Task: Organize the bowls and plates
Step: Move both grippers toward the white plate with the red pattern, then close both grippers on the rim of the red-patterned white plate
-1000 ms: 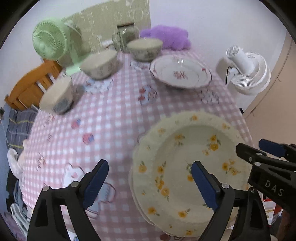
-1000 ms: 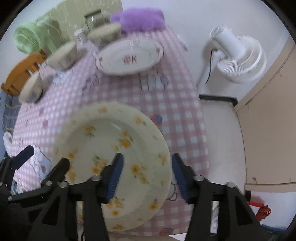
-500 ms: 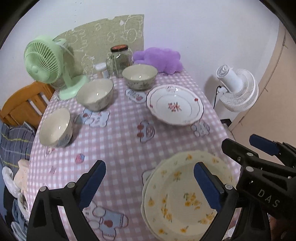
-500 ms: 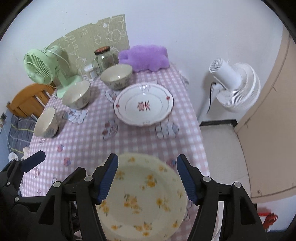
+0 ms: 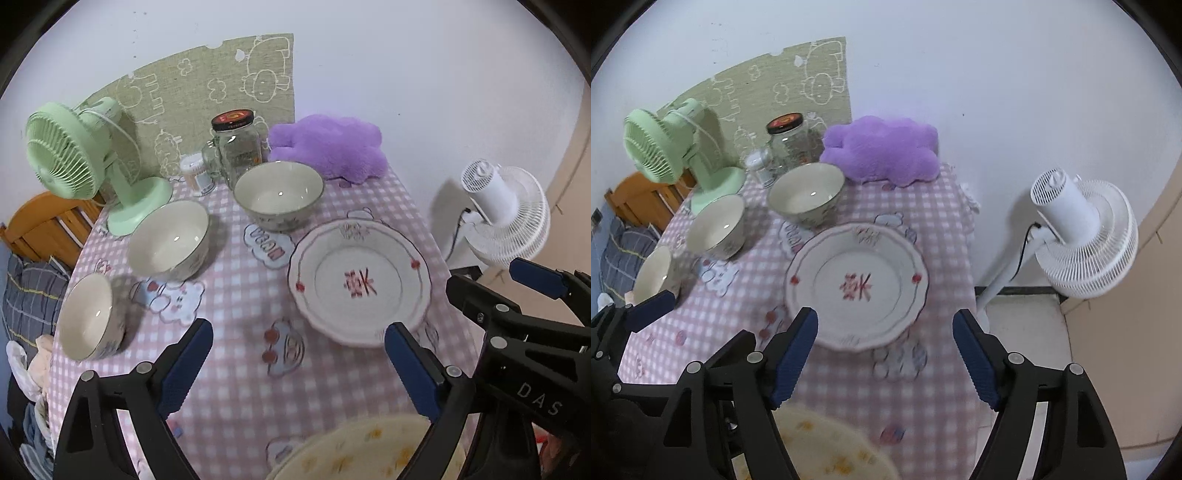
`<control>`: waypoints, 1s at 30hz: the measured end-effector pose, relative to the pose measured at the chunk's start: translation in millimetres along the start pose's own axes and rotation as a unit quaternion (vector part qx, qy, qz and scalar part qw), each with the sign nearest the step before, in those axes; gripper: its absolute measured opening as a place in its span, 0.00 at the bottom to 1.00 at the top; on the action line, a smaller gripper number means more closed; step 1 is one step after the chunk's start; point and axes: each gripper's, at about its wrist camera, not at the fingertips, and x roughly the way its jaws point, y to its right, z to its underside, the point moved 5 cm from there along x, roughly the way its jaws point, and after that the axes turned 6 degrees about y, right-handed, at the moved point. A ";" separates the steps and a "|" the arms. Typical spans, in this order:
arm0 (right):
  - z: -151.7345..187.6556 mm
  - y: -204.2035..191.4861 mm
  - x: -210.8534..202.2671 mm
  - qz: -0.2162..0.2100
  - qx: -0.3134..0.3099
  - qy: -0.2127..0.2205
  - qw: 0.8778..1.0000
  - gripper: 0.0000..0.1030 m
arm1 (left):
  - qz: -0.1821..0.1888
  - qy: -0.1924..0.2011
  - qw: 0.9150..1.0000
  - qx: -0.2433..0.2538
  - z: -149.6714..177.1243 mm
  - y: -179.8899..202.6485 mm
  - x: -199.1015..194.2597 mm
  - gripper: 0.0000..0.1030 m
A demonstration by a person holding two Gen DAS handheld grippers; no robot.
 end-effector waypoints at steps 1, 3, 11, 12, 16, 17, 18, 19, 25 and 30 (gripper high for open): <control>-4.5 3.9 11.3 -0.001 -0.002 -0.002 1.000 0.76 | -0.003 -0.002 1.000 0.000 -2.9 2.1 8.0 0.88; -8.2 9.1 26.8 -0.006 -0.004 -0.006 1.000 0.76 | -0.014 -0.009 1.000 0.000 -7.0 6.0 24.2 0.86; -22.3 16.3 89.8 -0.018 -0.031 -0.012 0.999 0.76 | -0.015 -0.029 0.999 -0.014 -13.9 14.9 82.7 0.80; -22.7 16.2 94.5 -0.016 -0.034 -0.012 0.999 0.76 | -0.014 -0.035 0.999 -0.015 -13.2 15.4 90.7 0.80; -20.6 20.8 122.8 -0.016 -0.036 -0.026 0.999 0.76 | -0.011 -0.048 0.999 -0.015 -10.7 20.7 116.2 0.79; -19.8 22.2 126.8 -0.016 -0.033 -0.028 0.999 0.76 | -0.010 -0.050 0.999 -0.014 -9.9 21.8 120.4 0.79; -18.4 24.3 132.8 -0.014 -0.030 -0.031 0.999 0.76 | -0.011 -0.054 0.998 -0.012 -9.3 22.7 125.0 0.79; -17.0 25.8 138.2 -0.013 -0.028 -0.035 0.999 0.76 | -0.013 -0.057 0.998 -0.010 -8.0 24.0 130.9 0.79; -7.9 29.3 161.8 -0.019 -0.014 -0.055 0.998 0.76 | -0.016 -0.074 0.997 -0.014 -2.3 25.7 153.0 0.79; -4.6 24.8 172.9 -0.019 -0.011 -0.066 0.998 0.57 | -0.011 -0.073 0.997 -0.016 -2.1 26.4 157.9 0.72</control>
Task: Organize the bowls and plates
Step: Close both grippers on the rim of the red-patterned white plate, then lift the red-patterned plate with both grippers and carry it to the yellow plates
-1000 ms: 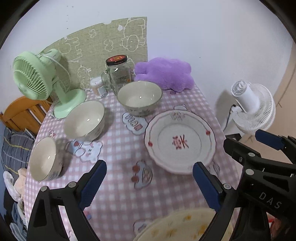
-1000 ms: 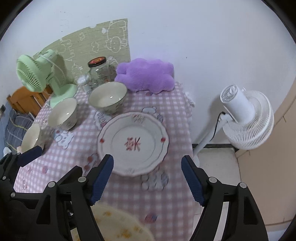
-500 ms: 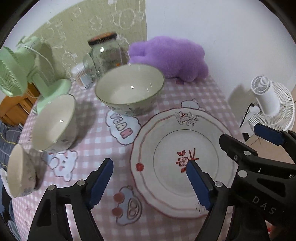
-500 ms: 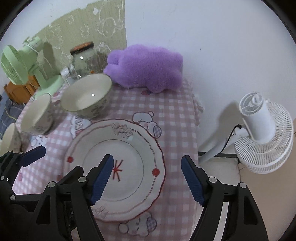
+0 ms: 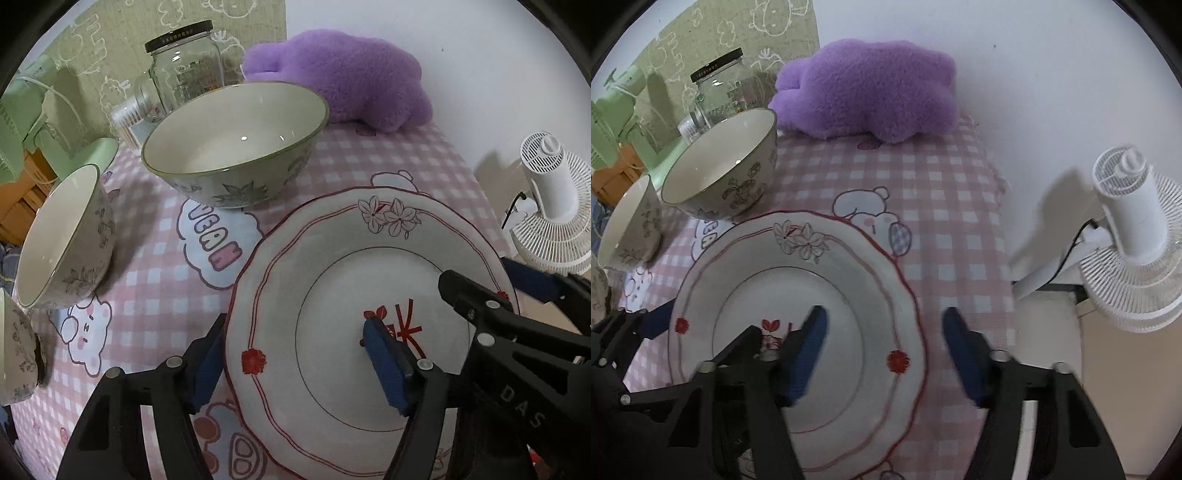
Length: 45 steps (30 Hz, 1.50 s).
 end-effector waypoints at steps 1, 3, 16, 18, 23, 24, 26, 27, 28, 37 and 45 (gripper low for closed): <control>-0.3 -1.7 1.7 -0.004 0.001 -0.003 1.000 0.54 | 0.000 0.000 1.000 0.001 -0.2 0.2 -0.3 0.71; -0.9 -4.4 2.2 -0.001 0.001 -0.003 1.000 0.54 | 0.003 -0.003 1.000 -0.001 -0.3 -0.5 -1.1 0.69; 18.0 -28.6 -15.3 -0.039 -0.014 -0.028 0.999 0.53 | 0.004 -0.029 1.000 -0.007 33.5 -30.4 -21.6 0.68; 20.8 -31.2 -17.2 -0.048 -0.021 -0.032 0.998 0.53 | 0.006 -0.029 1.000 -0.006 36.2 -34.4 -23.7 0.64; 23.1 -32.3 -19.5 -0.053 -0.038 -0.028 0.997 0.53 | 0.005 -0.026 1.000 0.000 37.0 -38.4 -25.1 0.60; 22.8 -33.1 -20.2 -0.051 -0.047 -0.023 0.997 0.53 | 0.006 -0.025 1.000 -0.002 36.7 -38.7 -24.8 0.60; 24.4 -35.0 -19.5 -0.042 -0.064 -0.018 0.997 0.52 | 0.012 -0.025 1.000 -0.012 35.2 -40.8 -23.1 0.60; 24.9 -35.4 -18.4 -0.036 -0.068 -0.017 0.997 0.50 | 0.012 -0.026 0.999 -0.017 34.5 -41.4 -22.4 0.60; 25.4 -35.4 -17.0 -0.030 -0.073 -0.017 0.997 0.48 | 0.010 -0.026 0.999 -0.019 33.8 -41.0 -21.3 0.60; 23.2 -32.1 -14.2 0.005 -0.050 -0.028 0.998 0.45 | -0.002 -0.015 1.000 -0.011 26.0 -35.4 -26.4 0.59; 13.3 -33.1 -40.7 0.006 -0.048 -0.013 0.999 0.45 | 0.001 0.004 1.000 -0.017 18.5 -36.7 -55.0 0.58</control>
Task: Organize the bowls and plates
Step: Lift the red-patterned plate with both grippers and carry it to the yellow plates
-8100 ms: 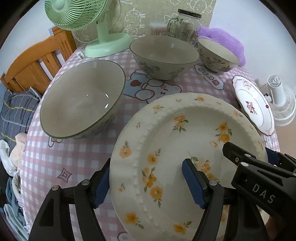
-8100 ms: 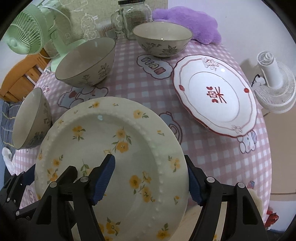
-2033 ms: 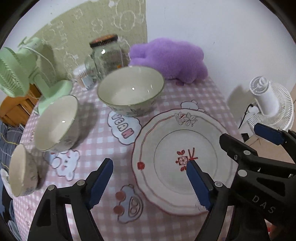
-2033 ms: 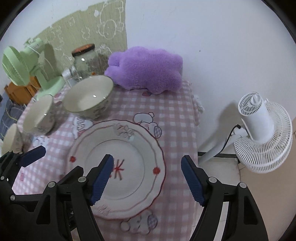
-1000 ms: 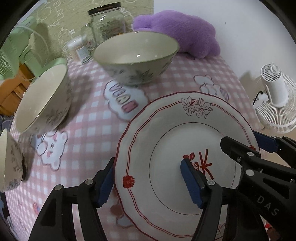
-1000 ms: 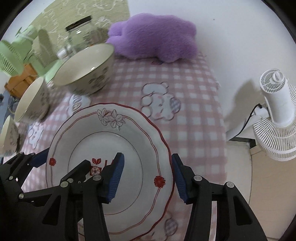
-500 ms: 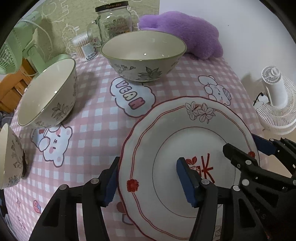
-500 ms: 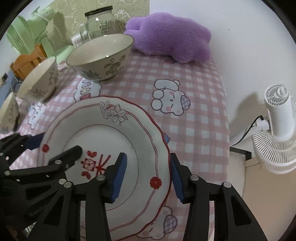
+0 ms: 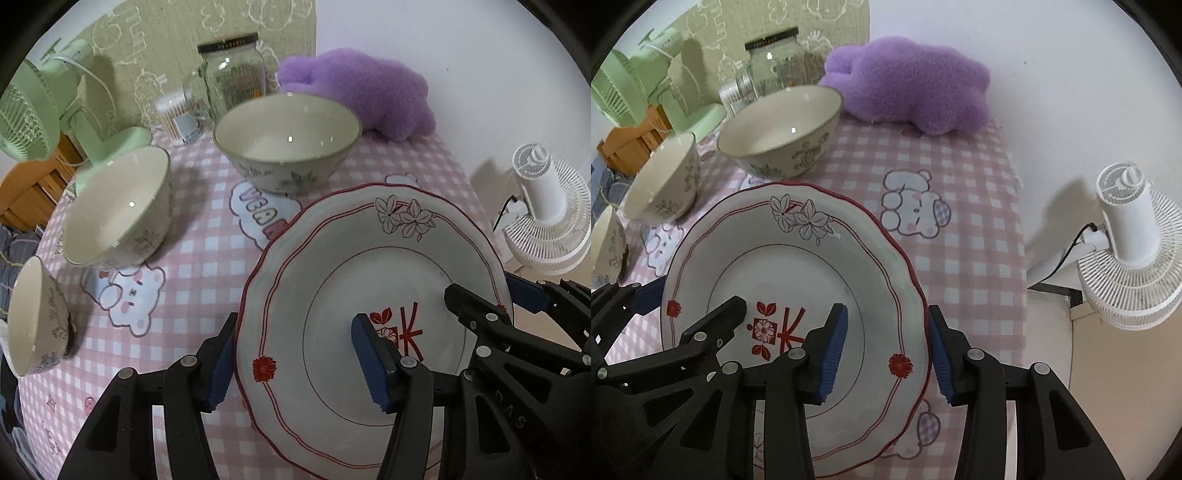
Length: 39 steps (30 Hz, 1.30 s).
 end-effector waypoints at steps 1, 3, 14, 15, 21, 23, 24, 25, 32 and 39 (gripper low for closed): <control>-1.4 0.1 -4.8 0.001 0.001 0.003 1.000 0.45 | 0.000 0.004 1.000 -0.001 -0.9 0.1 -4.6 0.58; -3.5 -0.7 -13.9 0.002 0.004 0.009 1.000 0.45 | -0.002 0.010 1.000 0.000 -2.5 -0.5 -13.4 0.58; 7.7 -12.1 -70.7 0.013 0.018 0.035 0.999 0.45 | 0.009 0.038 0.999 0.014 6.6 -5.0 -64.1 0.58; 10.2 -13.1 -75.0 0.014 0.019 0.035 0.999 0.45 | 0.012 0.039 0.999 0.014 9.3 -5.2 -68.3 0.58; 34.8 -23.0 -107.9 0.024 0.026 0.038 0.999 0.45 | 0.023 0.043 0.999 0.017 28.5 -12.5 -89.6 0.58; 43.3 -26.0 -115.7 0.027 0.029 0.035 0.999 0.45 | 0.028 0.039 0.999 0.019 37.7 -13.9 -95.9 0.58; 47.1 -27.9 -119.2 0.029 0.029 0.034 0.999 0.45 | 0.029 0.038 0.999 0.021 41.4 -14.6 -99.0 0.58; 51.4 -29.3 -122.8 0.029 0.029 0.033 0.999 0.45 | 0.029 0.039 0.999 0.023 45.4 -15.2 -102.8 0.58; 87.5 -38.2 -149.7 0.040 0.046 0.030 0.998 0.45 | 0.042 0.042 0.997 0.048 73.9 -9.9 -125.2 0.58; 127.1 -36.0 -160.5 0.057 0.067 0.012 0.996 0.45 | 0.061 0.020 0.995 0.074 113.1 4.5 -129.6 0.58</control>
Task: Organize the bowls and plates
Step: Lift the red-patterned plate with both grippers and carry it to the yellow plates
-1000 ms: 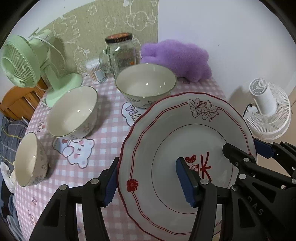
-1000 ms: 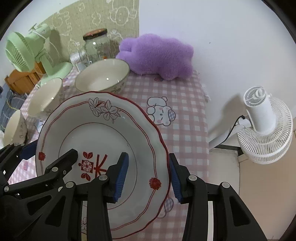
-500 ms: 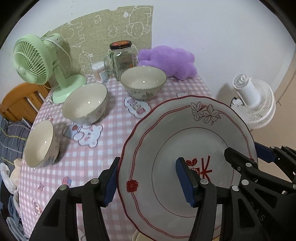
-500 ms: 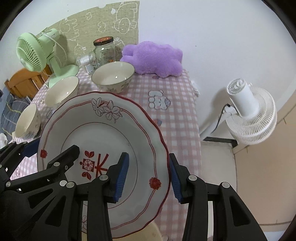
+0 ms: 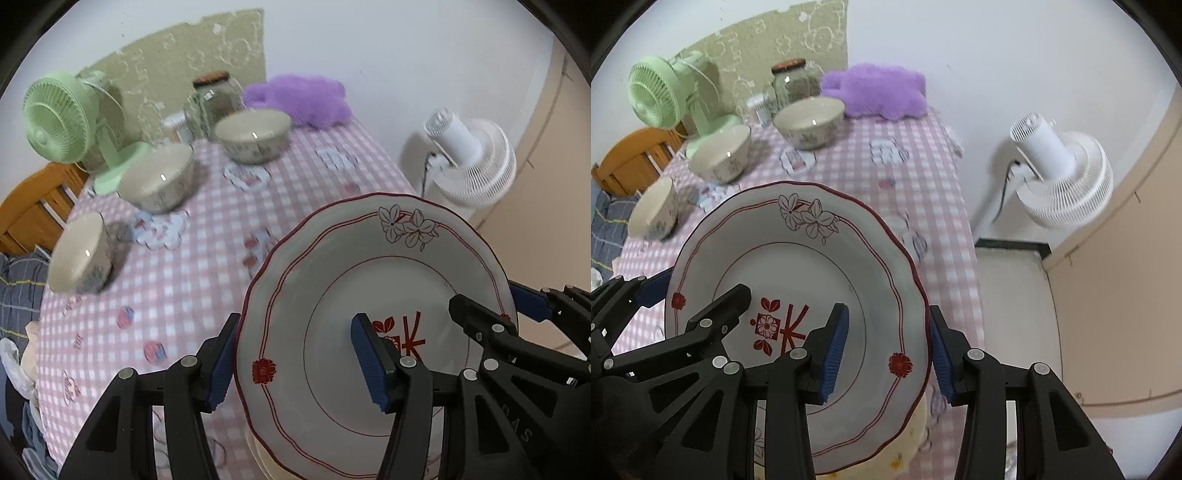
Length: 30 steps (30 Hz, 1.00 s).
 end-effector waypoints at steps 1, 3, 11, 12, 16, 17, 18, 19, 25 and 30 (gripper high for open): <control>9.7 1.4 1.0 0.004 0.002 -0.008 1.000 0.45 | 0.003 -0.006 1.000 0.003 6.0 2.7 1.4 0.58; 23.2 2.6 3.9 0.007 0.005 -0.020 1.000 0.45 | 0.006 -0.018 1.000 0.009 18.3 7.7 3.8 0.58; 67.5 7.7 14.0 0.013 0.023 -0.059 0.998 0.45 | 0.016 -0.047 0.999 0.021 49.2 20.0 14.6 0.58; 69.8 7.7 15.2 0.013 0.023 -0.061 0.998 0.45 | 0.017 -0.049 0.998 0.021 50.9 20.2 15.5 0.58; 75.5 9.3 20.8 0.012 0.026 -0.069 0.997 0.45 | 0.016 -0.060 0.998 0.024 56.9 22.1 20.5 0.58; 76.8 9.7 22.6 0.011 0.028 -0.072 0.997 0.45 | 0.013 -0.059 0.998 0.029 57.2 23.0 20.8 0.58; 77.8 10.1 23.7 0.010 0.029 -0.073 0.997 0.45 | 0.010 -0.057 0.998 0.032 57.3 24.0 21.0 0.58; 78.6 11.0 25.5 0.009 0.031 -0.075 0.997 0.45 | 0.006 -0.056 0.998 0.034 57.1 25.0 21.5 0.58; 78.6 15.0 32.4 0.003 0.042 -0.079 0.996 0.45 | -0.007 -0.055 0.998 0.040 56.6 26.9 24.5 0.59; 80.0 18.1 31.0 -0.009 0.049 -0.074 0.996 0.45 | -0.009 -0.054 0.998 0.034 56.6 26.4 24.1 0.59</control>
